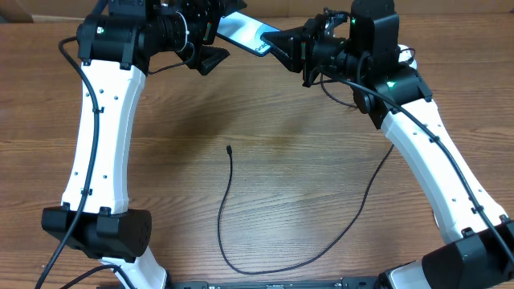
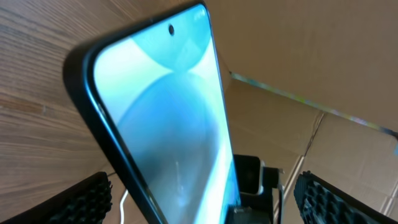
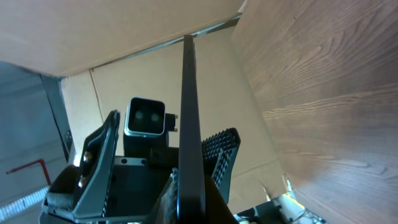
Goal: Plug charger to phone and switch on socket
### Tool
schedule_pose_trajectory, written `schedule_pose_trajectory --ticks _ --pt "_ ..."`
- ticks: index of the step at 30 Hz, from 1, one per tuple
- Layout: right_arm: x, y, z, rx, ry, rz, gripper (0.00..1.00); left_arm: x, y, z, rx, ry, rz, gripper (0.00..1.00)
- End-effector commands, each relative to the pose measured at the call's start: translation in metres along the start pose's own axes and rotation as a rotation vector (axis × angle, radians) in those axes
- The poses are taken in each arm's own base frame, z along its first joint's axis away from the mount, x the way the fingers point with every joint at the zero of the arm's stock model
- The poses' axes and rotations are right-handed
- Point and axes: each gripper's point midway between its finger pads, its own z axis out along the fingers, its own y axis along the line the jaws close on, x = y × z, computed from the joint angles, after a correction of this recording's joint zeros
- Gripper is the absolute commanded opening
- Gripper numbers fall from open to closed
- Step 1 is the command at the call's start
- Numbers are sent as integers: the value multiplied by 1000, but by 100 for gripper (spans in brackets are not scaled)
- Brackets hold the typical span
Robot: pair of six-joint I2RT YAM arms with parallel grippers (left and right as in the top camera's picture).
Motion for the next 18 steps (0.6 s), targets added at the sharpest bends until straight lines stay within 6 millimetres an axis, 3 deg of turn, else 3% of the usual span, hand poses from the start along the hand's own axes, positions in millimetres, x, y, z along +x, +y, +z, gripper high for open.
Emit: schedule_pose_trajectory --ticks 1,13,14,18 --pt "15 23 -10 -50 19 -16 3 1 0 4 7 27 -28 87" --pt "23 27 -6 -65 42 45 4 4 -2 3 16 43 -66 64" --pt "25 27 -5 -63 48 63 4 4 -2 3 16 44 -66 57" --pt "27 27 -4 -61 53 106 3 3 -2 4 14 40 -81 44"
